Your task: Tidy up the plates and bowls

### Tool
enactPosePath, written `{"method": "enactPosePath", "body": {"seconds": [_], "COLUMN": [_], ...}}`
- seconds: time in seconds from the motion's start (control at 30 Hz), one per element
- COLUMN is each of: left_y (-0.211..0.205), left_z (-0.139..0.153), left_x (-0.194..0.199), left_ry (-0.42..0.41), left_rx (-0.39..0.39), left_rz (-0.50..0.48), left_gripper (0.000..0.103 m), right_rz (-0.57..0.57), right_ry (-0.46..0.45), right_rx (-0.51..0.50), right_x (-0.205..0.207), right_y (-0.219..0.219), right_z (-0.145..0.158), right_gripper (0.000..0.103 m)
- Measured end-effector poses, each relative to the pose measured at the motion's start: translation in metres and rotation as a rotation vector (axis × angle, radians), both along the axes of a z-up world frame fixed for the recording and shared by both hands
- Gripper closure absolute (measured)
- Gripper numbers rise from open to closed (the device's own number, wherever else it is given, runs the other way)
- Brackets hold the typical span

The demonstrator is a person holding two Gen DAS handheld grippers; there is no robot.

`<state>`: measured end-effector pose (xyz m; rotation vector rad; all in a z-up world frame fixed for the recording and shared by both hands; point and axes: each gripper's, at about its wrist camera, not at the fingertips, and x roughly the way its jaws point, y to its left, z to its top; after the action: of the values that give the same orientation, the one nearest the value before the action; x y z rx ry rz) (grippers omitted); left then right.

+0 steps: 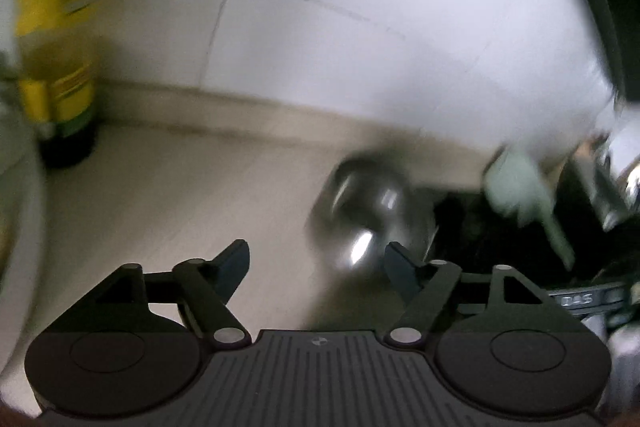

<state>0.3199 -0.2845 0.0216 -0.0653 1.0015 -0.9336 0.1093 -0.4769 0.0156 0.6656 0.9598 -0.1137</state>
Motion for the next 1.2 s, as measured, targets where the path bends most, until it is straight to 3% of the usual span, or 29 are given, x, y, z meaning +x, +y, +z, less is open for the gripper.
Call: {"method": "enactPosePath", "body": {"seconds": [0.1,0.17,0.23,0.3,0.37,0.4,0.47,0.57,0.67,0.73,0.8,0.83,0.9,1.0,1.07,1.2], "left_y": [-0.038,-0.061,-0.075,-0.073,-0.061,-0.055,-0.042,-0.024,-0.033,-0.047,-0.055,-0.055,-0.054,-0.048,-0.049,-0.058], "left_z": [0.000,-0.013,-0.034,-0.052,-0.059,-0.058,-0.055,-0.035,-0.021,-0.017,-0.018,-0.020,-0.024,-0.036,-0.037,-0.052], "left_x": [0.021,0.030,0.034,0.029,0.015,0.010,0.001,-0.003,0.007,0.012,0.010,0.006,0.000,0.006,0.011,0.006], "left_ry": [-0.055,-0.056,0.015,0.106,0.130,0.124,0.132,0.106,0.003,0.002,0.056,0.063,0.047,0.041,-0.013,0.012], "left_rx": [0.025,0.085,0.152,0.176,0.181,0.186,0.184,0.129,0.137,0.119,0.122,0.134,0.179,0.229,0.253,0.275], "left_rz": [0.023,0.014,-0.027,-0.084,-0.122,-0.140,-0.176,-0.172,-0.114,-0.126,-0.147,-0.168,-0.200,-0.174,-0.167,-0.238], "left_gripper": [0.029,0.036,0.048,0.055,0.054,0.054,0.056,0.051,0.044,0.045,0.046,0.042,0.045,0.045,0.037,0.032], "right_rz": [-0.135,-0.155,-0.152,-0.111,-0.076,-0.046,-0.012,0.026,0.012,-0.010,0.013,0.014,0.005,-0.009,-0.016,-0.033], "right_ry": [-0.072,-0.146,-0.156,-0.103,-0.047,-0.029,-0.023,-0.022,-0.024,-0.041,-0.042,-0.039,-0.027,-0.004,0.019,-0.001], "right_rx": [0.029,-0.052,-0.147,-0.149,-0.070,-0.039,-0.055,-0.071,-0.082,-0.092,-0.142,-0.131,-0.089,-0.053,-0.042,0.017], "right_x": [0.009,0.027,0.050,0.077,0.089,0.089,0.083,0.065,0.050,0.043,0.052,0.056,0.054,0.046,0.044,0.043], "right_y": [-0.038,-0.051,-0.054,-0.054,-0.052,-0.047,-0.036,-0.029,-0.032,-0.038,-0.032,-0.032,-0.035,-0.041,-0.042,-0.047], "right_z": [0.007,0.013,0.010,-0.006,-0.025,-0.033,-0.036,-0.030,-0.023,-0.021,-0.016,-0.015,-0.013,-0.017,-0.025,-0.030], "right_gripper": [0.057,0.057,0.058,0.058,0.071,0.072,0.079,0.080,0.082,0.083,0.083,0.083,0.082,0.081,0.080,0.079]}}
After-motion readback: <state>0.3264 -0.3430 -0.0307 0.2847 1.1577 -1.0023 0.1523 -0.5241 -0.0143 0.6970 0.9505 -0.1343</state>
